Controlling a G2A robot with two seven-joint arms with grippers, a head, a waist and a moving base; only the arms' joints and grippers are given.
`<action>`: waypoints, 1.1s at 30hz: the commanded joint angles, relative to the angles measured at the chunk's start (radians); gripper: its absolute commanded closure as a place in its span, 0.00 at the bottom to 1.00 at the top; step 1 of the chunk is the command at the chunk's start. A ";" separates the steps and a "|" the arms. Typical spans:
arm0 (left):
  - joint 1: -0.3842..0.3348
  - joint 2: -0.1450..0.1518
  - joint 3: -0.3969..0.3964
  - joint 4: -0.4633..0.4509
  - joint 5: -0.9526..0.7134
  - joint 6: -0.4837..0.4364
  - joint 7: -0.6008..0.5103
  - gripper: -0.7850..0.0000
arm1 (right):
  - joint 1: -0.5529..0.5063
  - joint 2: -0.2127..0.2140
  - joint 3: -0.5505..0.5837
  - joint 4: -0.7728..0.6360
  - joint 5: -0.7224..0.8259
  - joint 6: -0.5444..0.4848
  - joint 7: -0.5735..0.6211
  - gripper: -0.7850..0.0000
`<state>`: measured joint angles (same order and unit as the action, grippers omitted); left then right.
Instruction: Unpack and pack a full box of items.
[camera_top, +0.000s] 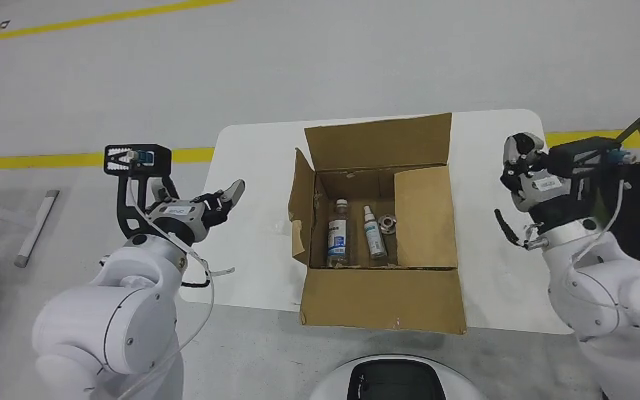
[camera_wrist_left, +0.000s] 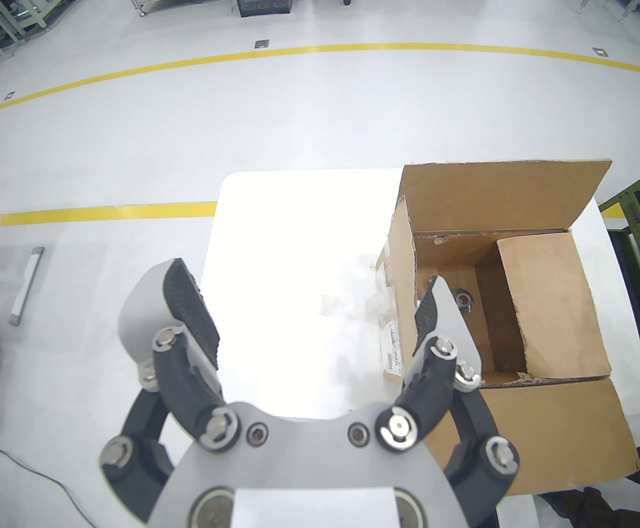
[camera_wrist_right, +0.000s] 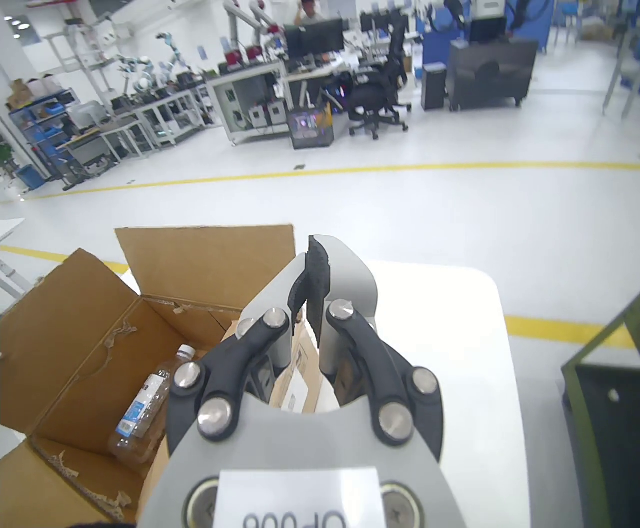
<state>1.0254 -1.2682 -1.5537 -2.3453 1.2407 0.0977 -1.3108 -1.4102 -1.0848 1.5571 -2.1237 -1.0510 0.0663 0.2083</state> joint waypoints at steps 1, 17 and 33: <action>0.028 0.001 0.004 0.001 -0.006 -0.019 0.044 0.78 | -0.014 0.004 0.025 0.013 -0.039 -0.088 -0.026 1.00; 0.159 0.010 0.196 0.150 0.240 -0.176 0.240 1.00 | 0.030 -0.020 0.009 0.091 0.022 0.176 0.108 1.00; 0.055 -0.013 0.361 0.329 0.355 -0.160 0.299 1.00 | 0.363 -0.060 -0.090 0.431 0.225 0.314 0.187 1.00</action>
<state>1.0837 -1.2796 -1.2012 -2.0166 1.6028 -0.0569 -1.0109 -1.0645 -1.1432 1.4731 -1.7145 -0.8424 0.3849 0.3949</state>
